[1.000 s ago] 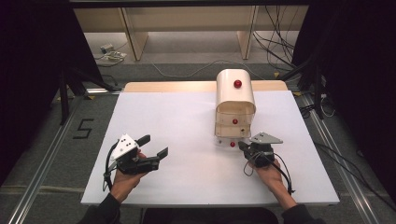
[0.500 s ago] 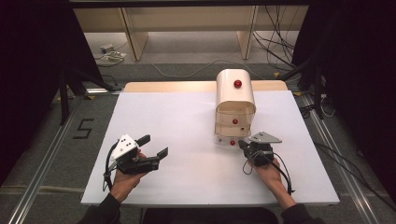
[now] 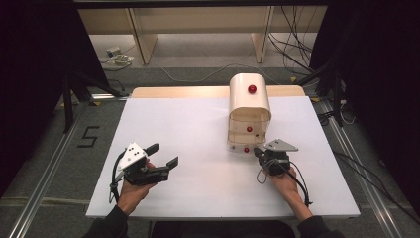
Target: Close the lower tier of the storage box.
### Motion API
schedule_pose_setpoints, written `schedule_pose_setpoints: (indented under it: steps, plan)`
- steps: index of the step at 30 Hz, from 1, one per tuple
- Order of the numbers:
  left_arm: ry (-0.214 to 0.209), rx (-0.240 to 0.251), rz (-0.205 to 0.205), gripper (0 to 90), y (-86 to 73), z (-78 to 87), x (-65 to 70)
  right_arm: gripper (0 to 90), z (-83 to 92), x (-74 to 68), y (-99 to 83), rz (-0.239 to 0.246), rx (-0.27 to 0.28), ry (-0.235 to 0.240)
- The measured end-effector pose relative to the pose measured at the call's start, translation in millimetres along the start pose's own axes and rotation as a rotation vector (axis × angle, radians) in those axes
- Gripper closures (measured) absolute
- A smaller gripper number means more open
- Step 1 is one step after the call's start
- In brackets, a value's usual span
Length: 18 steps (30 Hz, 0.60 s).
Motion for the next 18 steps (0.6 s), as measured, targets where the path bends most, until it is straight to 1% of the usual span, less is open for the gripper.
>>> schedule_pose_setpoints:
  steps: [7, 8, 11, 12, 14, 16, 18]
  plan:
    - [0.000, -0.001, -0.002, 15.7, -0.1, 0.0, 0.0, 89.7, -2.4, 4.8, 0.7, -0.005, 0.002, -0.018]
    - [0.000, 0.000, -0.001, 15.7, 0.0, -0.1, 0.0, 89.7, -2.5, 4.9, 0.6, -0.011, -0.002, -0.022]
    - [0.000, -0.001, -0.002, 15.7, -0.1, 0.0, 0.0, 89.7, -3.3, 7.8, 1.5, -0.009, 0.005, -0.027]
    - [0.000, 0.000, -0.001, 15.7, 0.0, -0.1, 0.1, 89.7, -3.6, 8.4, 1.6, -0.018, 0.005, -0.030]
    - [0.001, 0.000, -0.001, 15.7, 0.0, -0.1, 0.1, 89.7, -4.5, 10.8, 2.4, -0.012, 0.013, -0.032]
    - [0.001, 0.000, -0.001, 15.7, 0.0, -0.2, 0.1, 89.7, -4.8, 11.2, 2.2, -0.024, 0.007, -0.038]
    - [0.001, 0.000, 0.000, 15.7, 0.0, -0.3, 0.2, 89.7, -5.6, 11.5, 2.6, -0.015, 0.009, -0.043]
Point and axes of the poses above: each handheld gripper's, and its own axes: z roughly backward along the jaws, y roughly out of its top, x roughly to its right, the point moved 8 cm from there along -z, roughly forward along the jaws, and after that the axes turned 3 degrees about y, right-handed, at the moved point
